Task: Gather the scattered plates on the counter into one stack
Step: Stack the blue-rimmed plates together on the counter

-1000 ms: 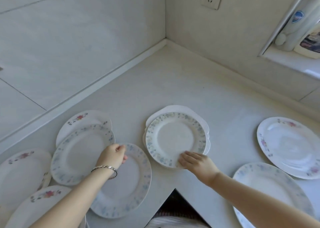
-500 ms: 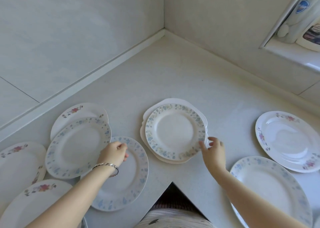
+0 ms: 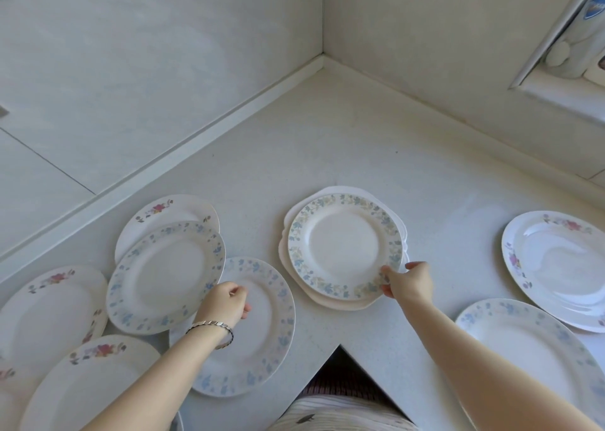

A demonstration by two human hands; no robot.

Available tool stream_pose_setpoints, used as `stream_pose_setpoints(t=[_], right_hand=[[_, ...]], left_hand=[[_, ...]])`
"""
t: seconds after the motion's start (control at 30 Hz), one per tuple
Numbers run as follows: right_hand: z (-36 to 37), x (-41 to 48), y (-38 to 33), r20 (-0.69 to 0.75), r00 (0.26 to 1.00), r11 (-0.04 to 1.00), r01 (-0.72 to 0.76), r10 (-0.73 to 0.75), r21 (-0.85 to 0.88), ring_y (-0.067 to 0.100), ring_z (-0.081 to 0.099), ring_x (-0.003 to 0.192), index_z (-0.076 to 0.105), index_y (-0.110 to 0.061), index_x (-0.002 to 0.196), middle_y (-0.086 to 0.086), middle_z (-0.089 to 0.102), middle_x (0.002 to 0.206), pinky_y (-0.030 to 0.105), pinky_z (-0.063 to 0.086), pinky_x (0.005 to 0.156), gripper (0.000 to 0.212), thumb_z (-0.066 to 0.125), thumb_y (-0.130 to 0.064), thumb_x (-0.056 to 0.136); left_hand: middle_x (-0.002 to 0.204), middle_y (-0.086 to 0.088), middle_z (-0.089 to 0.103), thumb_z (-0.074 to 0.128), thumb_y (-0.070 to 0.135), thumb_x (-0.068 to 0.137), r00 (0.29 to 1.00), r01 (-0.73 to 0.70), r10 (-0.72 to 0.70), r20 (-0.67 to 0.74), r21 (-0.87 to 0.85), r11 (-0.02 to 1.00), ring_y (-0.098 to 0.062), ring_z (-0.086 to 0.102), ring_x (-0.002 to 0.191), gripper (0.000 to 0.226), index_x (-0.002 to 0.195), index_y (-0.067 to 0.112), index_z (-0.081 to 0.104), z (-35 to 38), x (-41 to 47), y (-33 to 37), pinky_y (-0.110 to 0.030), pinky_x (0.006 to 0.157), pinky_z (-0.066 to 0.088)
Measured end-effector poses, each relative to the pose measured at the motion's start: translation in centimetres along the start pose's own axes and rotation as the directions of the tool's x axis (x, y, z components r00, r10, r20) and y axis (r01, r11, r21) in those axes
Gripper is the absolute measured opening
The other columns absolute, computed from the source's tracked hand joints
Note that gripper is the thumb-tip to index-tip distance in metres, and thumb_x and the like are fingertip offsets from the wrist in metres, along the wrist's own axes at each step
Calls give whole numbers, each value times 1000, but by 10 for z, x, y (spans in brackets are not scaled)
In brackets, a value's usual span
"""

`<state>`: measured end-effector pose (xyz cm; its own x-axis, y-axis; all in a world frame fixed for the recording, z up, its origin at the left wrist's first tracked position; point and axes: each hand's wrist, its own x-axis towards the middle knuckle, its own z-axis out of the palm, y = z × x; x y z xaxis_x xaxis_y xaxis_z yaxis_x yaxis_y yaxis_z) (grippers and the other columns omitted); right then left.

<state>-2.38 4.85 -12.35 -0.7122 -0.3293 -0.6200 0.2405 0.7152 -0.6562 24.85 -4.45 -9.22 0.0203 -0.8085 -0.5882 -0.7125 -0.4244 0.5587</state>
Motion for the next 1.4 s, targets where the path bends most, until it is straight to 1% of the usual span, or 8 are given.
stream_pose_setpoints(t=[0.17, 0.27, 0.4, 0.5, 0.73, 0.83, 0.9, 1.4], right_hand=[[-4, -10, -1, 31, 994, 945, 111, -107, -307, 24, 62, 64, 41, -5, 117, 11, 64, 89, 31, 47, 51, 41, 55, -32, 90], [-3, -19, -6, 60, 956, 784, 270, -287, -558, 28, 58, 73, 39, -10, 119, 8, 63, 91, 30, 39, 55, 39, 46, -38, 92], [6, -31, -17, 302, 893, 646, 450, -334, -617, 20, 57, 75, 52, -17, 114, -3, 59, 85, 27, 41, 58, 26, 44, -31, 93], [10, -35, -21, 372, 871, 622, 491, -323, -610, 18, 57, 77, 56, -18, 110, -6, 58, 86, 29, 47, 62, 23, 44, -27, 93], [-10, -24, -13, 425, 856, 618, 510, -295, -598, 19, 61, 74, 60, -16, 102, -3, 62, 89, 33, 53, 66, 19, 46, -22, 92], [-29, -12, -8, 363, 866, 635, 500, -345, -589, 20, 59, 68, 62, -17, 95, -8, 59, 71, 32, 51, 63, 16, 47, -20, 90], [-41, -4, -4, 308, 886, 664, 464, -347, -586, 23, 60, 69, 60, -20, 89, -8, 57, 66, 31, 49, 64, 12, 48, -18, 89], [-96, 13, 26, 135, 953, 828, 303, -272, -471, 25, 66, 76, 58, -18, 87, 1, 62, 68, 27, 44, 61, 5, 56, -22, 84]], left_hand=[[65, -11, 57, 44, 9, 93, 964, 265, -254, 76, -340, 903, -20, 58, 49, 16, 79, 6, 51, -2, -3, -9, -26, 51, 44], [77, -14, 49, 44, 20, 97, 847, 463, -458, 270, -799, 383, -25, 57, 66, 16, 101, 4, 48, -15, -1, -21, -30, 79, 56], [113, -14, 58, 44, 21, 97, 867, 215, -475, 149, -973, 87, -20, 59, 90, 22, 97, 1, 53, -35, 14, -39, -20, 62, 56], [142, -8, 47, 39, 16, 99, 880, 156, -455, 136, -988, 7, -18, 49, 128, 28, 76, 3, 46, -39, 17, -49, -26, 104, 43], [98, -11, 60, 32, 2, 100, 900, 163, -419, 118, -984, 74, -20, 47, 130, 26, 77, 3, 46, -51, 15, -69, -22, 103, 41], [63, -6, 71, 35, -5, 97, 933, 164, -352, 72, -957, 240, -14, 73, 69, 18, 95, 5, 50, -59, -2, -63, -26, 44, 57], [48, 4, 70, 35, -12, 94, 966, 110, -260, 15, -927, 358, -9, 68, 44, 31, 92, 12, 53, -59, -16, -48, -25, 38, 55], [83, -11, 61, 42, -19, 87, 944, 263, -40, 328, -673, 691, -25, 60, 72, 34, 83, 13, 53, 73, -33, 62, -29, 41, 56]])
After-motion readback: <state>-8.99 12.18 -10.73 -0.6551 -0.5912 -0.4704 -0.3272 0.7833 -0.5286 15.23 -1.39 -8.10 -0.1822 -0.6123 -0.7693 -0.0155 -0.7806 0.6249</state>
